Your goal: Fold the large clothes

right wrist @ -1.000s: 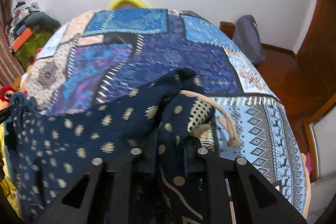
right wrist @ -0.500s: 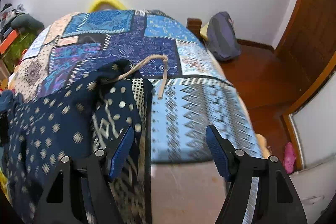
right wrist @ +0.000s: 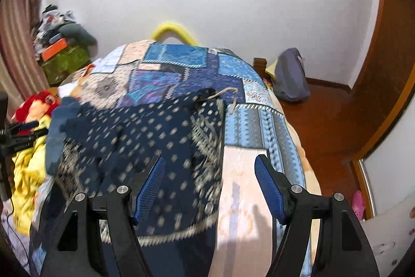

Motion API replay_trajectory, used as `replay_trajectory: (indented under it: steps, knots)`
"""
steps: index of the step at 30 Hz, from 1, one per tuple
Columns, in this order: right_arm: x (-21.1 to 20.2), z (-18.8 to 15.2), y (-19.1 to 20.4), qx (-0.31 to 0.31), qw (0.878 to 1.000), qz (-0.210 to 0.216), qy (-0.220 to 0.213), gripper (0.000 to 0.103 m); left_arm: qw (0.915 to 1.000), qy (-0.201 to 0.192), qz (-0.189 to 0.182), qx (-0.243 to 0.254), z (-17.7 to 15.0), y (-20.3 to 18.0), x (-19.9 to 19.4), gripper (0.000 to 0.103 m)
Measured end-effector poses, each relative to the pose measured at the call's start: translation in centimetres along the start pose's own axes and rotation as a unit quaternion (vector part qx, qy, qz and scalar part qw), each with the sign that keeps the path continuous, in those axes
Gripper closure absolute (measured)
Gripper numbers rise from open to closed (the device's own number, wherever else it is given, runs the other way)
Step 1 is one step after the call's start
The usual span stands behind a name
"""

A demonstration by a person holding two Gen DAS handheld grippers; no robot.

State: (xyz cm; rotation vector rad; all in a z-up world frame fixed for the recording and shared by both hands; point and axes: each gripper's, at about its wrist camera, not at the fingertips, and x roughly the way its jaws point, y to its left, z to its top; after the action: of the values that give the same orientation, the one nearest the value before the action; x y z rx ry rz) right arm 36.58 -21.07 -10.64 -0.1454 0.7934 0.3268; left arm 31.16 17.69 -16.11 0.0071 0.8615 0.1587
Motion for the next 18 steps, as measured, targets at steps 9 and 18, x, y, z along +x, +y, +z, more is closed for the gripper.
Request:
replay_trajectory:
  steps: [9, 18]
  knots:
    - [-2.5, -8.9, 1.4, -0.001, 0.998, 0.021, 0.054, 0.033, 0.9976, 0.054, -0.036, -0.023, -8.5, 0.3, -2.3, 0.034]
    - [-0.6, -16.3, 1.0, 0.057, 0.983, 0.081, 0.156, 0.033, 0.9801, 0.159, -0.096, -0.069, -17.5, 0.8, -0.2, 0.034]
